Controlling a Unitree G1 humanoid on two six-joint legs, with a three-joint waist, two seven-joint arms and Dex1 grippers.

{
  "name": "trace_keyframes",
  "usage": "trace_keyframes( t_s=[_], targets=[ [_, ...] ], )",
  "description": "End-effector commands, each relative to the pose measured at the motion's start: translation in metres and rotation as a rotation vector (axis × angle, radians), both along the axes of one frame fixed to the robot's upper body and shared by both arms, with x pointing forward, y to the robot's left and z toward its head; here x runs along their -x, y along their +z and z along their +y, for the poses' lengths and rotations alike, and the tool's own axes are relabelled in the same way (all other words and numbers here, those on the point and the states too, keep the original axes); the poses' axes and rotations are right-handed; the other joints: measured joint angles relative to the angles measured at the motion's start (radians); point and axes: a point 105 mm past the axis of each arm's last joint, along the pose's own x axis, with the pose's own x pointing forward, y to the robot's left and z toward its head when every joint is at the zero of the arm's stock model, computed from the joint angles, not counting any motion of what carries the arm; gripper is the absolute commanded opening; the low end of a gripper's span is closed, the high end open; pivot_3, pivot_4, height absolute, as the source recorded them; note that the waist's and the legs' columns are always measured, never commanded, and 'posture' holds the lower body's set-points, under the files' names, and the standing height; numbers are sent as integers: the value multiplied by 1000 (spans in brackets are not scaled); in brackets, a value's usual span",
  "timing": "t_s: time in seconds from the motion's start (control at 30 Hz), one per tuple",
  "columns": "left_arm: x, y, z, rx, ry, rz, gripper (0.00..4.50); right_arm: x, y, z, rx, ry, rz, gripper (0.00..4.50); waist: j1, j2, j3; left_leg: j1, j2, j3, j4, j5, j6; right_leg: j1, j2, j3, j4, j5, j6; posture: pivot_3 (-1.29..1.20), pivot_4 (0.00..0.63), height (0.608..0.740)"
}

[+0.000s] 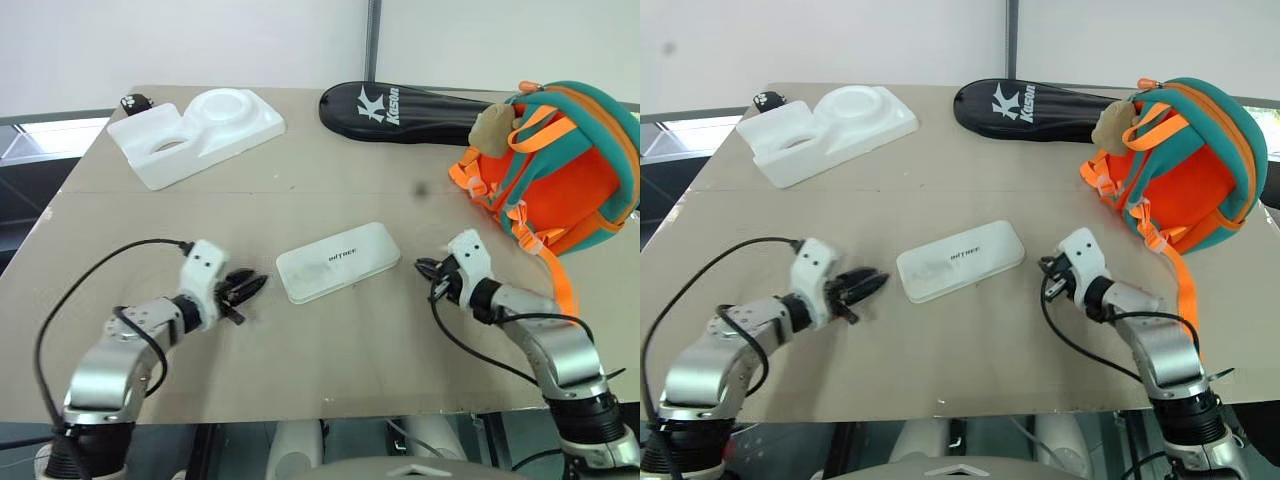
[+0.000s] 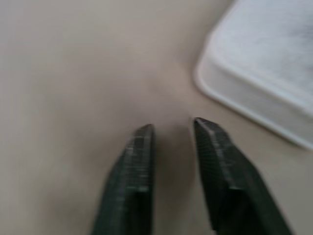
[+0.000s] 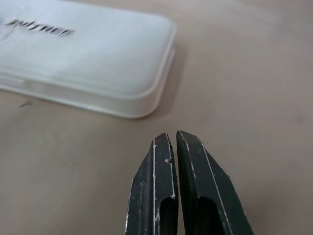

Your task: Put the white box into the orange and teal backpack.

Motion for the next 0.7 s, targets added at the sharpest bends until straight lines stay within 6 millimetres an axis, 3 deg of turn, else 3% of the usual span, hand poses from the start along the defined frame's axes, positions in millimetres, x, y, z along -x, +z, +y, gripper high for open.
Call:
trace_keyframes(
  t_s=[0.03, 0.1, 0.13, 0.4, 0.57, 0.7],
  targets=[
    [20, 17, 5, 146, -39, 73, 3297, -9, 20, 0, -1, 34, -69, 0, -2, 0, 0, 0, 0, 0, 0, 0, 0, 0, 0, 0, 0, 0, 0, 0, 150, 740],
    [49, 23, 1, 291, -150, 240, 4230, -16, 24, 2, 18, 65, -87, 0, -1, 0, 0, 0, 0, 0, 0, 0, 0, 0, 0, 0, 0, 0, 0, 0, 150, 740],
    [58, 29, -2, 360, -197, 297, 4374, -18, 25, 3, 28, 79, -94, 0, -4, -2, 1, 0, 0, 0, 0, 0, 0, 0, 0, 0, 0, 0, 0, 0, 150, 740],
    [33, 42, -5, 635, -130, 455, 4374, -54, 28, 13, 207, 195, -181, 0, 1, -1, 3, 2, -1, -2, 2, 0, 0, 2, -1, -2, 0, 0, 0, 0, 150, 740],
    [22, 18, -9, 672, -54, 525, 4374, -70, 19, 16, 304, 221, -192, 0, -5, -1, 3, -2, -1, -1, 1, 0, 0, -1, 0, 0, 0, 2, 4, 0, 150, 740],
    [13, 9, -23, 700, -54, 549, 4374, -69, 8, 29, 343, 304, -166, 0, 1, -1, 3, -6, 0, -2, 0, 0, 0, -4, 1, -1, 0, 2, 4, 0, 150, 740]
  ],
)
